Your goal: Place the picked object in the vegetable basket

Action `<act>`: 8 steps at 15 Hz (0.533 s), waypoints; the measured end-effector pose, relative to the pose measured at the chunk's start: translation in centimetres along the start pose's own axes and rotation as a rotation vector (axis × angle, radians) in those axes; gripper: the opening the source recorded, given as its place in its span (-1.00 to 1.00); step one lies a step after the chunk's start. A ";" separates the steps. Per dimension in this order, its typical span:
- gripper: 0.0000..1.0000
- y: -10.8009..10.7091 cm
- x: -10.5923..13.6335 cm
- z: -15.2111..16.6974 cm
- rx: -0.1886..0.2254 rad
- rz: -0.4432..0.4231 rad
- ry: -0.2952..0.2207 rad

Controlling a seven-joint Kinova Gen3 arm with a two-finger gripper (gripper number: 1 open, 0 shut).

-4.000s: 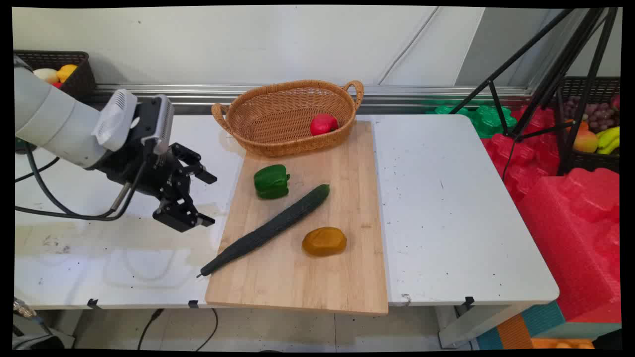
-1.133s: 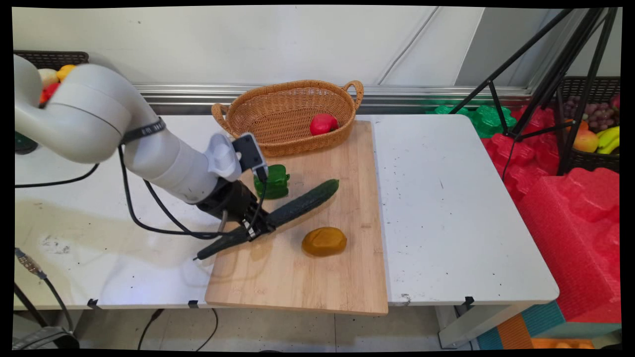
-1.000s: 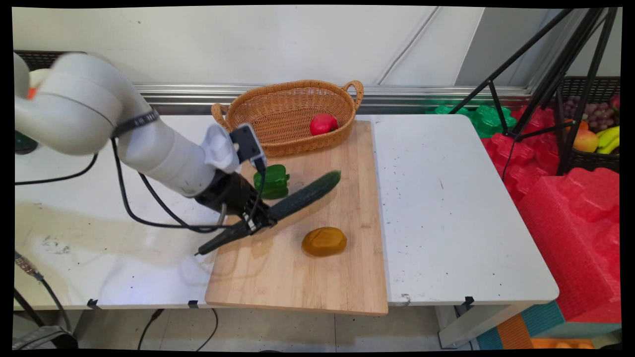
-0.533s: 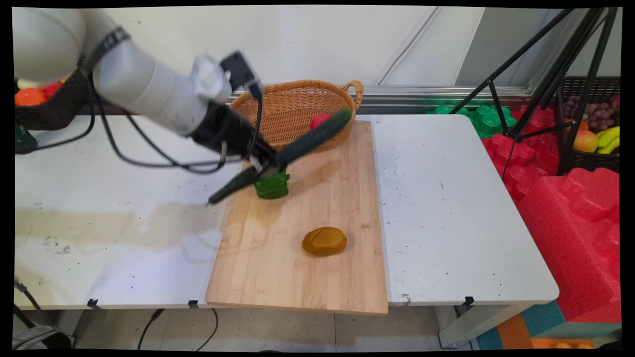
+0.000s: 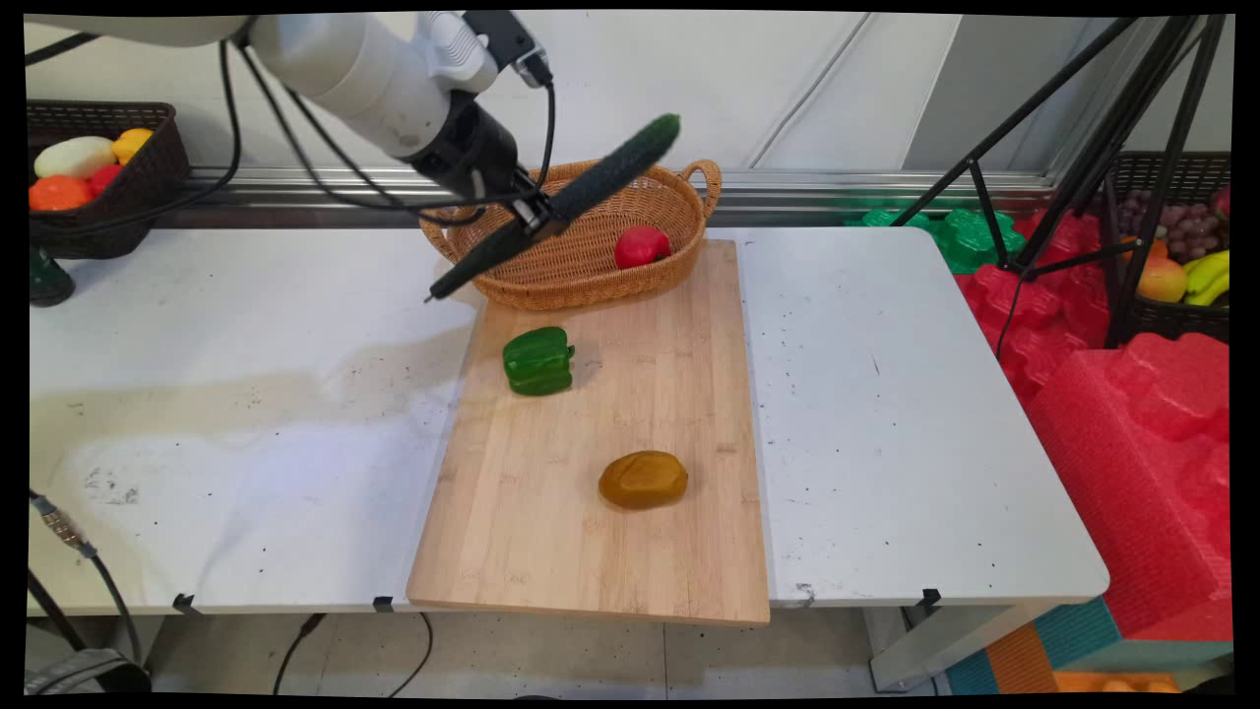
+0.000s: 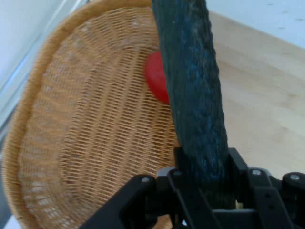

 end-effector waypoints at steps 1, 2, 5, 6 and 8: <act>-1.00 -0.7 0.4 0.7 0.016 -0.006 -0.009; -1.00 -1.5 0.8 1.6 0.032 -0.013 -0.020; -1.00 -3.4 1.5 4.2 0.062 -0.018 -0.064; -1.00 -3.9 1.7 5.1 0.070 -0.012 -0.082; -1.00 -4.8 2.1 6.9 0.078 -0.003 -0.112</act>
